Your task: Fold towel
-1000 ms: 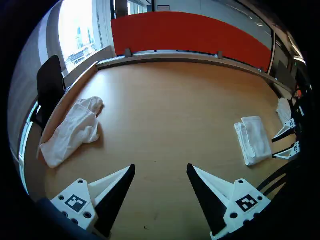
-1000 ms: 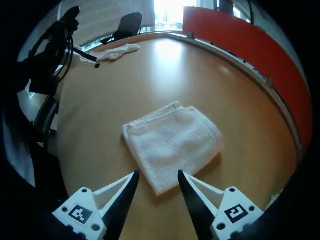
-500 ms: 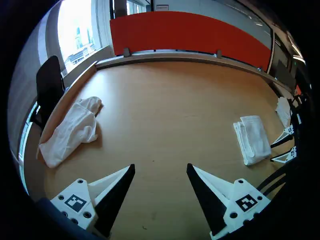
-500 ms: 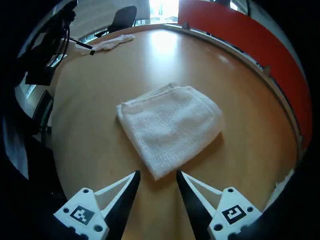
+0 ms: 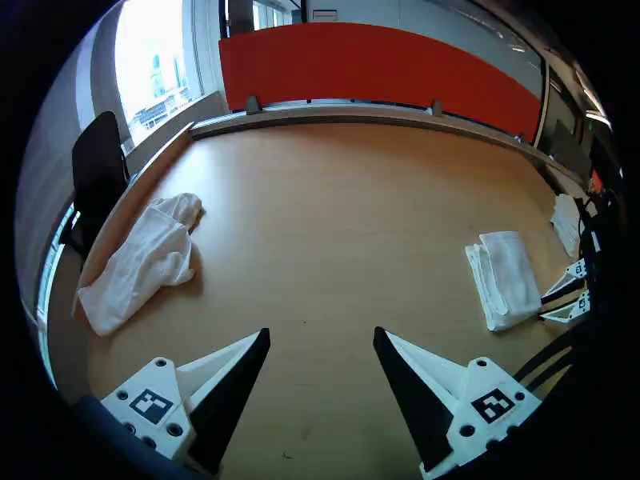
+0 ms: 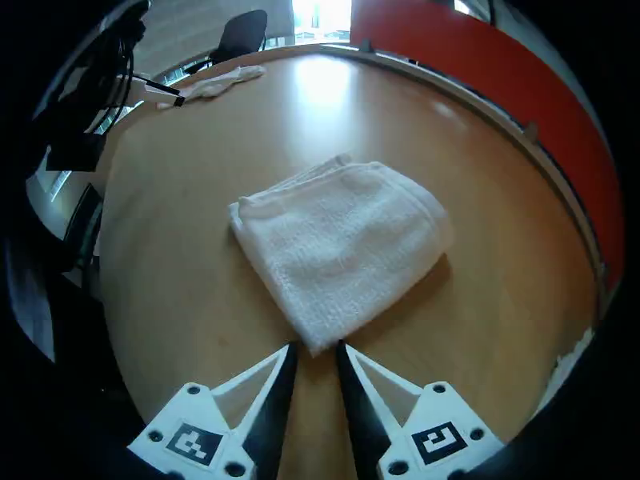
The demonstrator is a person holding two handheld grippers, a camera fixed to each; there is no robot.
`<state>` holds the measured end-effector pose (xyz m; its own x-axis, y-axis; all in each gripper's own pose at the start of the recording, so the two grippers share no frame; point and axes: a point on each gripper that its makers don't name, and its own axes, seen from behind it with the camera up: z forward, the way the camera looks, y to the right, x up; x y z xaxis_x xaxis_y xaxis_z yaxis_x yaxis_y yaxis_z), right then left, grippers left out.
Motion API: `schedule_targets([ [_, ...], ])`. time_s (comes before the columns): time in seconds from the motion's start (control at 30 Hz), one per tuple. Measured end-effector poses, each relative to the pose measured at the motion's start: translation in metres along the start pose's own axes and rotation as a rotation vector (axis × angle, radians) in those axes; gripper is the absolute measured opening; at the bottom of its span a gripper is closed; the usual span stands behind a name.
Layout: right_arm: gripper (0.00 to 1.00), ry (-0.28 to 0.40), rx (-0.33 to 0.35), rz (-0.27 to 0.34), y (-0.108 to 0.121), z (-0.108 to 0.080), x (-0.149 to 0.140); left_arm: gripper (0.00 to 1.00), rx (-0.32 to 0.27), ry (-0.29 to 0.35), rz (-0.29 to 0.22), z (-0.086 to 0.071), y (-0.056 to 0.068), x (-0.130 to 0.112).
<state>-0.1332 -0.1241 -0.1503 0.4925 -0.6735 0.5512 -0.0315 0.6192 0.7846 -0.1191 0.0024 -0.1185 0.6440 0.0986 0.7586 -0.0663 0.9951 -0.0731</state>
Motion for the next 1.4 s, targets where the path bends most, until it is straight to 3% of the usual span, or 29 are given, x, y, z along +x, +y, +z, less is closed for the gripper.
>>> schedule_targets([
  [0.33,0.05,0.004,0.006,-0.011,0.000,-0.001,0.001,0.96,0.001,-0.006,0.008,0.001,0.002,-0.001],
  [1.4,0.04,0.060,-0.008,-0.027,0.007,-0.011,0.019,0.96,-0.010,0.004,0.011,0.005,0.006,0.004],
])
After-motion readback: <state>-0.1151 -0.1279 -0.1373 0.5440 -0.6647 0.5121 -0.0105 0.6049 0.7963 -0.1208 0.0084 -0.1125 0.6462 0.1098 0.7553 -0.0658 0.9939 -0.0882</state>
